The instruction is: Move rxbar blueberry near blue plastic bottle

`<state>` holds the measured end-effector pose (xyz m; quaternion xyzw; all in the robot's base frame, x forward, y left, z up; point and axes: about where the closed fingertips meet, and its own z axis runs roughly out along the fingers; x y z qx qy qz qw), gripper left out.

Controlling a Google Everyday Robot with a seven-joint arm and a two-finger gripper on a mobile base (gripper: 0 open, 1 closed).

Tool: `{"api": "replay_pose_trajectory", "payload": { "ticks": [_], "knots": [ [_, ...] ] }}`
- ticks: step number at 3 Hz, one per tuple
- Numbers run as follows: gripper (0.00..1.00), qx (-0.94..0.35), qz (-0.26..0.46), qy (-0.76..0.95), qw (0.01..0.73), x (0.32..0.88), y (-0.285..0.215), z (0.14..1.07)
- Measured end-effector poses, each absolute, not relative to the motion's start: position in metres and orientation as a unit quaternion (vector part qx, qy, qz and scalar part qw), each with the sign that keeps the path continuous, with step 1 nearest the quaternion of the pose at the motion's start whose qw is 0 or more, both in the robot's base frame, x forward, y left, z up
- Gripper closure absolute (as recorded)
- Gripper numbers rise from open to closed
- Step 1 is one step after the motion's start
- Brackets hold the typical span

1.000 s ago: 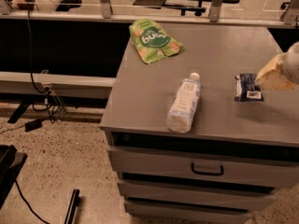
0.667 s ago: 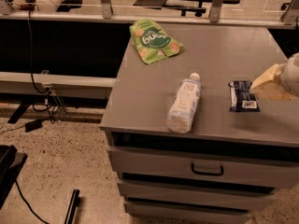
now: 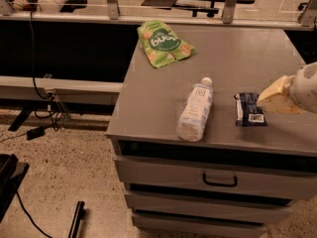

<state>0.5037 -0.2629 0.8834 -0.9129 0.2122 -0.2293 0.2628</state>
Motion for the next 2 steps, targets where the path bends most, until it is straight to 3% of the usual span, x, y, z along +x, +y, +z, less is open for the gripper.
{"api": "replay_pose_trajectory", "payload": {
  "ticks": [2],
  "knots": [
    [1.0, -0.912, -0.246, 0.192, 0.266, 0.5149, -0.2371, 0.8789]
  ]
}}
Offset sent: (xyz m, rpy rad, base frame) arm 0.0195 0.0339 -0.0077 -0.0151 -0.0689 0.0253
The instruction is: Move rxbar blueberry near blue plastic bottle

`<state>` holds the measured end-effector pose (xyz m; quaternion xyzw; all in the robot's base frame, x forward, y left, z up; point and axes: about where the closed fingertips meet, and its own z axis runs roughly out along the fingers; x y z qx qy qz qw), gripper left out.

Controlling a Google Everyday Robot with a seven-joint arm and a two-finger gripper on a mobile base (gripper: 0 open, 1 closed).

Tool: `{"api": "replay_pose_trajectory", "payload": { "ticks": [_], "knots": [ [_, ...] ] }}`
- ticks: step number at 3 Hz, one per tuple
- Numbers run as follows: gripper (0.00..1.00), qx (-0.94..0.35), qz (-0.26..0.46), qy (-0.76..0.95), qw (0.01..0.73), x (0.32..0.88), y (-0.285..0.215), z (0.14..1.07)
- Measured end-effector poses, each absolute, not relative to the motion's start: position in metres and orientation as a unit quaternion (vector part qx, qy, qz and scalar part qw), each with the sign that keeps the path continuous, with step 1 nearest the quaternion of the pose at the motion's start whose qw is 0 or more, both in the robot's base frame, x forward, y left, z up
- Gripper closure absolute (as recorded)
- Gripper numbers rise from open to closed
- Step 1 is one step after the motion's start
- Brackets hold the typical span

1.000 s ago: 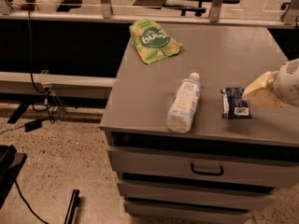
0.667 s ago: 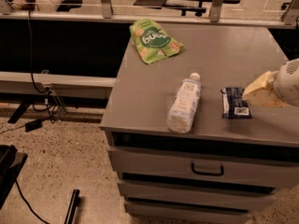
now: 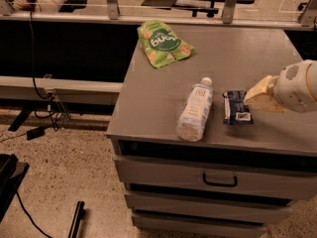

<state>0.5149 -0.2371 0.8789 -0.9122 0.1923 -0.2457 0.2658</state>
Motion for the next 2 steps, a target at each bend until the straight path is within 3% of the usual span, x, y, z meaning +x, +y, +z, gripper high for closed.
{"api": "replay_pose_trajectory", "payload": {
  "ticks": [2],
  "knots": [
    [0.51, -0.894, -0.247, 0.249, 0.277, 0.5253, -0.2415, 0.8671]
  ]
}}
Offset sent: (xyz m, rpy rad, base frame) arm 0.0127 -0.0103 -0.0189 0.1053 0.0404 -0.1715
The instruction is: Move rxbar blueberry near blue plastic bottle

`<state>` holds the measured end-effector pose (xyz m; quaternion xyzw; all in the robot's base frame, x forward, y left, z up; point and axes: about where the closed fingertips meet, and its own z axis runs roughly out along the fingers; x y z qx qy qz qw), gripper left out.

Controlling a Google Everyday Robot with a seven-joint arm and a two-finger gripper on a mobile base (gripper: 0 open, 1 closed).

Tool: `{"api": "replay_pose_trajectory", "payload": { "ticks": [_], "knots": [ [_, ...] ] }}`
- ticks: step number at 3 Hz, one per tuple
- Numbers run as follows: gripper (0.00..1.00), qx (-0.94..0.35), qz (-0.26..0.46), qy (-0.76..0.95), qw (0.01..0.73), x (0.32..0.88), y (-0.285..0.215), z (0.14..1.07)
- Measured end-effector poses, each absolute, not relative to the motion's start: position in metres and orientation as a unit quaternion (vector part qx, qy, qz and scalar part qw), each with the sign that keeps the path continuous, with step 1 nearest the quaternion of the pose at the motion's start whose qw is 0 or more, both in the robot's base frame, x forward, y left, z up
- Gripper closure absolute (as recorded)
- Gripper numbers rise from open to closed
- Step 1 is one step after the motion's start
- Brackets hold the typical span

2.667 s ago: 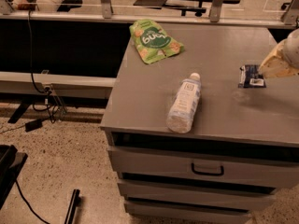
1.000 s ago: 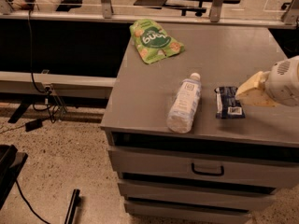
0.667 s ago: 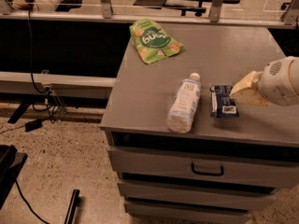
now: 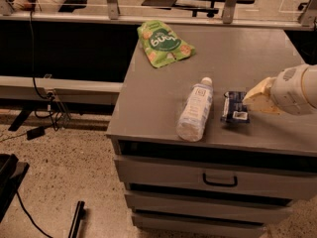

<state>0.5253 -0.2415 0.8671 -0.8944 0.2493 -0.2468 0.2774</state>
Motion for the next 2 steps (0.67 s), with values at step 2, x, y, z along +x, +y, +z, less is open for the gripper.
{"api": "replay_pose_trajectory", "payload": {
  "ticks": [2],
  "knots": [
    [0.0, -0.886, -0.18, 0.29, 0.315, 0.514, -0.233, 0.843]
  ]
}}
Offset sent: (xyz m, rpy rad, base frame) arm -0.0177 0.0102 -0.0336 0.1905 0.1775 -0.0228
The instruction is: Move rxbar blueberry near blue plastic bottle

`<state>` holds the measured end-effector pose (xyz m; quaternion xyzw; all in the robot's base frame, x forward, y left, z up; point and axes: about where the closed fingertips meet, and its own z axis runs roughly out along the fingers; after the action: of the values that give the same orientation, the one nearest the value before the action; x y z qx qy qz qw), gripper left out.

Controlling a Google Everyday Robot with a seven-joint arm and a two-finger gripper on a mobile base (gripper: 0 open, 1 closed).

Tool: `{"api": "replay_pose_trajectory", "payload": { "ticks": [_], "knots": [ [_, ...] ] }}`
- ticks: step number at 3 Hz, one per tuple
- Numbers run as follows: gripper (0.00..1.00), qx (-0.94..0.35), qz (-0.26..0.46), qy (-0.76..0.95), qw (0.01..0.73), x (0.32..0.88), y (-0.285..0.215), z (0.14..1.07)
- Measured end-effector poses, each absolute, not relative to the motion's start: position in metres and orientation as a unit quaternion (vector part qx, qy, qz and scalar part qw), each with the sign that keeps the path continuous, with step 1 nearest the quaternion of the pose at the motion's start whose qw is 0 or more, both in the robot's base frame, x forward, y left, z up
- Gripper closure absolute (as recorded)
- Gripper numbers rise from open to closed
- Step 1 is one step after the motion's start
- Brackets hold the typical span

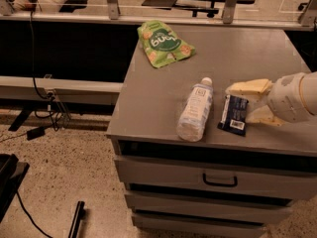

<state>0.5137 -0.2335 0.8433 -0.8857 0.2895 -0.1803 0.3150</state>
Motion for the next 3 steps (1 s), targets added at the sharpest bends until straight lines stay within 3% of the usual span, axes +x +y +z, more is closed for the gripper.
{"api": "replay_pose_trajectory", "payload": {
  "ticks": [3],
  "knots": [
    [0.0, -0.886, -0.181, 0.289, 0.315, 0.5138, -0.2336, 0.8534]
  ]
}}
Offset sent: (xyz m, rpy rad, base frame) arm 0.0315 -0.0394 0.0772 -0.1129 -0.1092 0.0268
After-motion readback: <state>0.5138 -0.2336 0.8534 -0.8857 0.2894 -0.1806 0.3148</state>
